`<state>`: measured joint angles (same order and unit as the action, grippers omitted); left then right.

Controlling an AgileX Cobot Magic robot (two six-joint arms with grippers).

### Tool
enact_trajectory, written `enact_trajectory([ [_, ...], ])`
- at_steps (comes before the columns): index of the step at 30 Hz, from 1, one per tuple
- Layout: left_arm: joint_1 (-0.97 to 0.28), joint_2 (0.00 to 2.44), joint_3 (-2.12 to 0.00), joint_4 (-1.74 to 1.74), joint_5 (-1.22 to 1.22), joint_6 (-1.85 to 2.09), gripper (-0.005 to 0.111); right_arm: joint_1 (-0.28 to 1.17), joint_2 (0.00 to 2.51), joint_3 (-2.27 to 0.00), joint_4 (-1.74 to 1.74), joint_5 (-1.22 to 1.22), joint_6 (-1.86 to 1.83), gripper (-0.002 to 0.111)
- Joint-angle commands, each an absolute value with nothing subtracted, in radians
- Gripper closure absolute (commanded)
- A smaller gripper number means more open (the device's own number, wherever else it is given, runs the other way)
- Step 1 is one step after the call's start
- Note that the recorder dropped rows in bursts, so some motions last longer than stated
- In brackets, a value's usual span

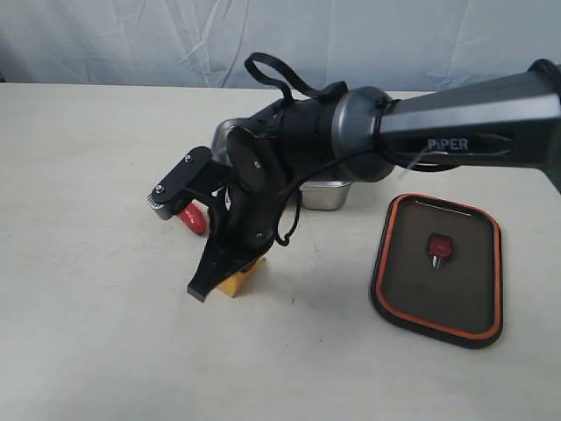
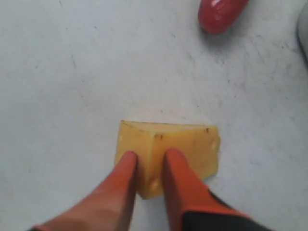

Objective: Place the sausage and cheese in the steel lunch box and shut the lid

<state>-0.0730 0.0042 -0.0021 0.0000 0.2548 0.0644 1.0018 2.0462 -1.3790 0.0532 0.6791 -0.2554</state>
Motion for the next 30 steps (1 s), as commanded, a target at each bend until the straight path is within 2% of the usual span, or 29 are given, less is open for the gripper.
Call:
enact_trajectory([
  [1,-0.072,0.000,0.000,-0.006,0.239,0.063,0.107,1.000,2.059,-1.373,0.078,0.671,-0.252,0.049],
  [3,-0.072,0.000,0.000,-0.006,0.239,0.063,0.107,1.000,2.058,-1.373,0.080,0.663,-0.232,0.030],
  [4,-0.072,0.000,0.000,-0.006,0.239,0.063,0.107,1.000,2.058,-1.373,0.073,0.658,-0.207,0.027],
  [6,-0.072,0.000,0.000,-0.006,0.239,0.063,0.107,1.000,2.065,-1.373,0.063,0.644,-0.181,0.029],
  [8,-0.072,0.000,0.000,-0.006,0.239,0.063,0.107,1.000,2.076,-1.373,0.061,0.622,-0.180,0.034],
  [17,-0.072,0.000,0.000,-0.006,0.239,0.063,0.107,1.000,2.116,-1.373,0.044,0.597,-0.180,0.076],
  [20,-0.072,0.000,0.000,-0.006,0.239,0.063,0.107,1.000,2.118,-1.373,0.032,0.601,-0.180,0.106],
  [30,-0.072,0.000,0.000,-0.006,0.239,0.063,0.107,1.000,2.064,-1.373,0.032,0.649,-0.180,0.109],
])
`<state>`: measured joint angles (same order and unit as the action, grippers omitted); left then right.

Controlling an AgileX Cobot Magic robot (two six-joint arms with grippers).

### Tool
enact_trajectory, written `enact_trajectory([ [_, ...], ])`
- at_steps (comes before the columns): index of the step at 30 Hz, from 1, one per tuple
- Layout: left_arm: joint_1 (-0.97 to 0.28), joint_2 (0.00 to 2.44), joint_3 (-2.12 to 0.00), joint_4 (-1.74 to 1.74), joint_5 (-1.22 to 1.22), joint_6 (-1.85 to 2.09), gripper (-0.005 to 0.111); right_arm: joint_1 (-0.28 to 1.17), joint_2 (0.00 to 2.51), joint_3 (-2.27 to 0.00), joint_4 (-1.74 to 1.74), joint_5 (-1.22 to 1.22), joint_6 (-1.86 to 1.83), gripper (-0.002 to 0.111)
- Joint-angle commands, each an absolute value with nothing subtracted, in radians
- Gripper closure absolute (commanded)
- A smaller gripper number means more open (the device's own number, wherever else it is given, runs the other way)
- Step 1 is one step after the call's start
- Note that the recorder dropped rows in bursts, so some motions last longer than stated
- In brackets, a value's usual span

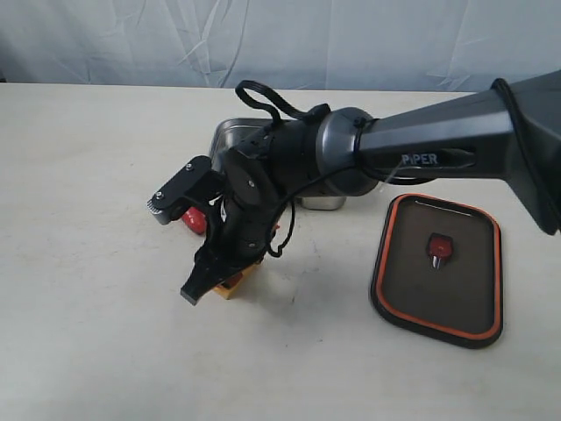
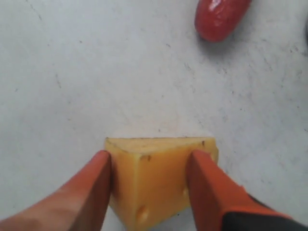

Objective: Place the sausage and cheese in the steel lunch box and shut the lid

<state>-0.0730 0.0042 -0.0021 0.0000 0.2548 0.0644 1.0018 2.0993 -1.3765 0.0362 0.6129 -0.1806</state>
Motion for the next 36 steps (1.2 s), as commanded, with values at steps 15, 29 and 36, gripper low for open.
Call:
enact_trajectory([
  [15,-0.072,0.000,0.000,-0.006,0.239,0.063,0.107,1.000,1.933,-1.373,-0.027,0.683,-0.157,0.109],
  [29,-0.072,0.000,0.000,-0.006,0.239,0.063,0.107,1.002,1.960,-1.373,0.034,0.655,0.465,0.046],
  [36,-0.072,0.000,0.000,-0.006,0.239,0.063,0.107,1.011,2.008,-1.373,0.086,0.710,0.600,0.067],
])
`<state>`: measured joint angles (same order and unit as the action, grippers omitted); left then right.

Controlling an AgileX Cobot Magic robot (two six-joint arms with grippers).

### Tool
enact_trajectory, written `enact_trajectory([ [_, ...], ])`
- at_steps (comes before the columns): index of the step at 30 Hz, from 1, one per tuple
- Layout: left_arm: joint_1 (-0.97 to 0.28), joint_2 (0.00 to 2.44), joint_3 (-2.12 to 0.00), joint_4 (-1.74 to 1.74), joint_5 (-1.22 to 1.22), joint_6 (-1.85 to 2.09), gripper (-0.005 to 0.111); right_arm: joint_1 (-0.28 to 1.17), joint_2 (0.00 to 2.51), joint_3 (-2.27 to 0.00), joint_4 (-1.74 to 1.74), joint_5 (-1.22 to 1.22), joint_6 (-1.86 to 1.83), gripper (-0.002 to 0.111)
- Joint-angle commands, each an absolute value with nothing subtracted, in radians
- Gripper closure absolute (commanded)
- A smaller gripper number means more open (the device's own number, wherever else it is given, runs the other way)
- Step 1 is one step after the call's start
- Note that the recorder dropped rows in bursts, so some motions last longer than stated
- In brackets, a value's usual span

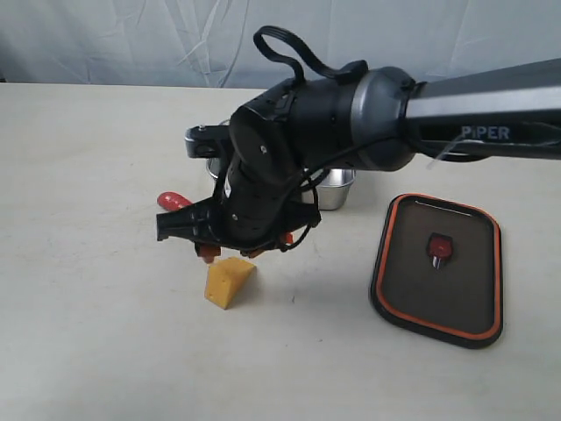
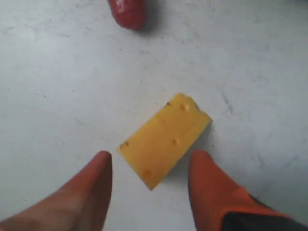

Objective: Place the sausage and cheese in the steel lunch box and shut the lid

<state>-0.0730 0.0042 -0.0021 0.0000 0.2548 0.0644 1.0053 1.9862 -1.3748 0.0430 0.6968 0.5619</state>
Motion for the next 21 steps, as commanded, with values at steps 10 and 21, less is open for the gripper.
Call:
enact_trajectory([
  [10,-0.097,0.000,0.000,0.000,0.239,0.063,0.107,1.011,2.021,-1.373,0.151,0.679,0.435,0.067],
  [21,-0.114,0.000,0.000,0.000,0.239,0.063,0.107,1.011,2.011,-1.373,0.121,0.665,0.130,0.067],
])
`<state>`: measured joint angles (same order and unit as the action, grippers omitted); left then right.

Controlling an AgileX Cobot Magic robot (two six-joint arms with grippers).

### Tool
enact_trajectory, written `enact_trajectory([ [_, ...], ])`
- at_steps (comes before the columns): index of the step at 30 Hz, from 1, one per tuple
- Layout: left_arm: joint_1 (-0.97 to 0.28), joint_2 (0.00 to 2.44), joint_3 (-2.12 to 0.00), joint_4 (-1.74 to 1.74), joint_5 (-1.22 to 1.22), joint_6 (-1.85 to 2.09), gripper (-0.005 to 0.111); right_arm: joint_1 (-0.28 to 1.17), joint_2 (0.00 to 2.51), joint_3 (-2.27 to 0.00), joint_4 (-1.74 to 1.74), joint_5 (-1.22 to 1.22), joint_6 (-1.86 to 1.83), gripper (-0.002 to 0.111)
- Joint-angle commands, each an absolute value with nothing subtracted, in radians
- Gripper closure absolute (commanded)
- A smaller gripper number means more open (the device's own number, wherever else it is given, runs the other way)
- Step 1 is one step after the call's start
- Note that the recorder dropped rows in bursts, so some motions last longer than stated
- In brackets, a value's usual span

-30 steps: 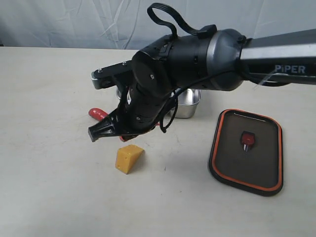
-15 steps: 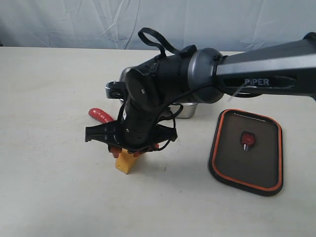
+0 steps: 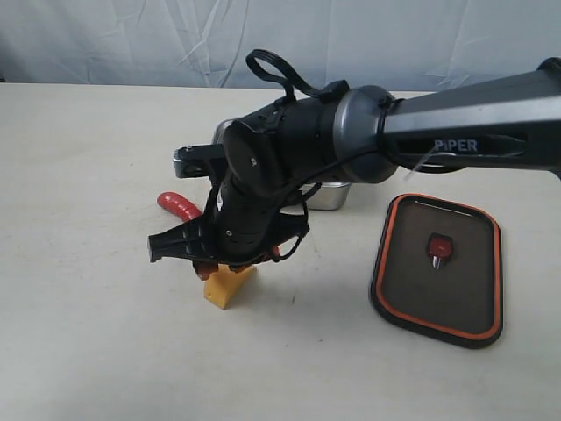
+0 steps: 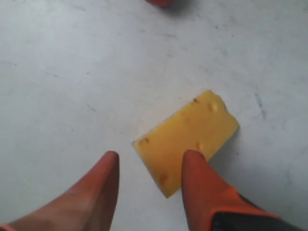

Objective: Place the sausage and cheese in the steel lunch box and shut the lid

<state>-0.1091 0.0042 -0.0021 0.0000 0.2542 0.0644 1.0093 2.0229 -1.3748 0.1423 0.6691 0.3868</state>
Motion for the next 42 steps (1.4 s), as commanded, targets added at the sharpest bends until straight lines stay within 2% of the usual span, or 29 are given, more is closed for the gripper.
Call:
enact_trajectory([
  [1,-0.114,0.000,0.000,0.000,0.239,0.063,0.107,1.011,2.006,-1.373,0.115,0.677,0.064,0.067],
  [8,-0.114,0.000,0.000,0.000,0.239,0.063,0.107,1.013,1.957,-1.373,-0.024,0.788,-0.373,0.067],
  [11,-0.114,0.000,0.000,0.000,0.239,0.063,0.107,1.012,1.952,-1.373,-0.091,0.808,-0.520,0.047],
  [13,-0.114,0.000,0.000,0.000,0.239,0.063,0.107,1.015,1.954,-1.373,-0.113,0.799,-0.564,0.040],
  [19,-0.114,0.000,0.000,0.000,0.239,0.063,0.107,1.017,1.994,-1.373,-0.102,0.688,-0.856,0.041],
  [25,-0.114,0.000,0.000,0.000,0.239,0.063,0.107,1.019,1.982,-1.373,-0.098,0.623,-0.853,0.041],
  [28,-0.114,0.000,0.000,0.000,0.239,0.063,0.107,1.019,1.965,-1.373,-0.081,0.499,-0.826,0.041],
  [31,-0.114,0.000,0.000,0.000,0.239,0.063,0.107,1.019,1.974,-1.373,-0.068,0.323,-0.790,0.045],
  [36,-0.114,0.000,0.000,0.000,0.239,0.063,0.107,1.017,2.079,-1.486,-0.012,0.315,-0.771,0.071],
  [42,-0.114,0.000,0.000,0.000,0.239,0.063,0.107,1.008,2.245,-1.752,0.006,0.436,-0.605,0.071],
])
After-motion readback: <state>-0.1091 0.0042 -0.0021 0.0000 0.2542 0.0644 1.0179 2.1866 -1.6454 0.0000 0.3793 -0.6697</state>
